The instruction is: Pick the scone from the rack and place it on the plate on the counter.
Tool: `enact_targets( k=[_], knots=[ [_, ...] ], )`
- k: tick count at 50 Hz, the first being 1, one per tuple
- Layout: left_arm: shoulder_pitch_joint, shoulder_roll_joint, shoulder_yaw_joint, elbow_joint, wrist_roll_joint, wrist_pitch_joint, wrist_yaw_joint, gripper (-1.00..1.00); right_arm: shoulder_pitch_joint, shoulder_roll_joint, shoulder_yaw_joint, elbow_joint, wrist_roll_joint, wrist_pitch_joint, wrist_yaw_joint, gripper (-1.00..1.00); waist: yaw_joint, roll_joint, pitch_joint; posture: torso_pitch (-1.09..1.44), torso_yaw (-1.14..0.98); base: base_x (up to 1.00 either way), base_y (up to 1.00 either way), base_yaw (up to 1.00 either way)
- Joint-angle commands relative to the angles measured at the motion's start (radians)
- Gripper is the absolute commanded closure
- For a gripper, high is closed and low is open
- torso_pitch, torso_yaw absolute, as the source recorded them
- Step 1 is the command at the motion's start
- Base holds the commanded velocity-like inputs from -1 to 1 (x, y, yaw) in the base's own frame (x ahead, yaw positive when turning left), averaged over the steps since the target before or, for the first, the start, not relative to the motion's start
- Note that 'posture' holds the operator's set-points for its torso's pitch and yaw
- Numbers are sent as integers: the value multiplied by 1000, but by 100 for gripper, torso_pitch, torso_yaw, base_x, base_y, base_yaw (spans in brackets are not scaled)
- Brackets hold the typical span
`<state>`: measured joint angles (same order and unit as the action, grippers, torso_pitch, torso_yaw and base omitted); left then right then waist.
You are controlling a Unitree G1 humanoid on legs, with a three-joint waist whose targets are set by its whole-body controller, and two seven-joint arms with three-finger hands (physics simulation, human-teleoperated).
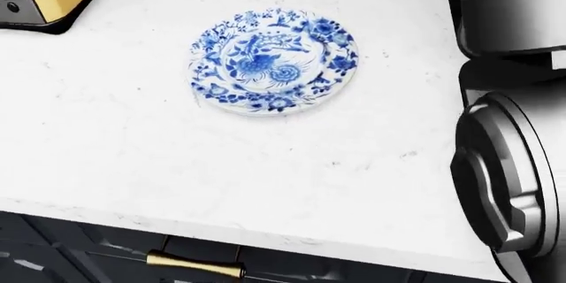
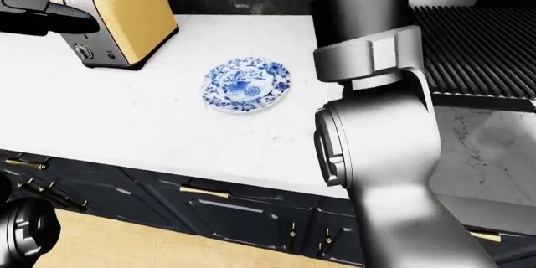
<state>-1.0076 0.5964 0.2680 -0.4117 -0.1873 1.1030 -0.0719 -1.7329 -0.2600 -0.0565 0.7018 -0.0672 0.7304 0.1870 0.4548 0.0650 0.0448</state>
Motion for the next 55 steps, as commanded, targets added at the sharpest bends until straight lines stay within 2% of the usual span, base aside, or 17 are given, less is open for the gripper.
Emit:
enact_targets(
  k=[1, 12, 30, 39, 44, 55],
  knots=[
    [-30, 15, 14, -19, 5, -25, 5, -100, -40, -6, -9, 8, -13, -76, -3, 100, 4, 2, -33, 0, 46, 0, 0, 0],
    [-24, 6, 7, -17, 11, -34, 9, -100, -6, 12, -16, 192, -40, -224, -15, 100, 58, 1, -43, 0, 52, 0, 0, 0],
    [-34, 10, 11, -9, 11, -35, 5, -100, 132, 16, -12, 137, -78, -217, -26, 100, 146, -6, -52, 0, 61, 0, 0, 0],
    [-14, 7, 5, -11, 18, -49, 6, -100, 182, 19, -21, 197, -80, -282, -62, 100, 172, -9, -59, 0, 61, 0, 0, 0],
    [-6, 15, 19, -31, 15, -32, -3, -100, 209, 16, -20, 202, -83, -297, -72, 100, 180, -11, -62, 0, 61, 0, 0, 0],
    [-9, 4, 5, -18, 26, -46, 1, -100, 240, 4, -26, 233, -88, -316, -93, 100, 193, -15, -69, 0, 61, 0, 0, 0]
  ],
)
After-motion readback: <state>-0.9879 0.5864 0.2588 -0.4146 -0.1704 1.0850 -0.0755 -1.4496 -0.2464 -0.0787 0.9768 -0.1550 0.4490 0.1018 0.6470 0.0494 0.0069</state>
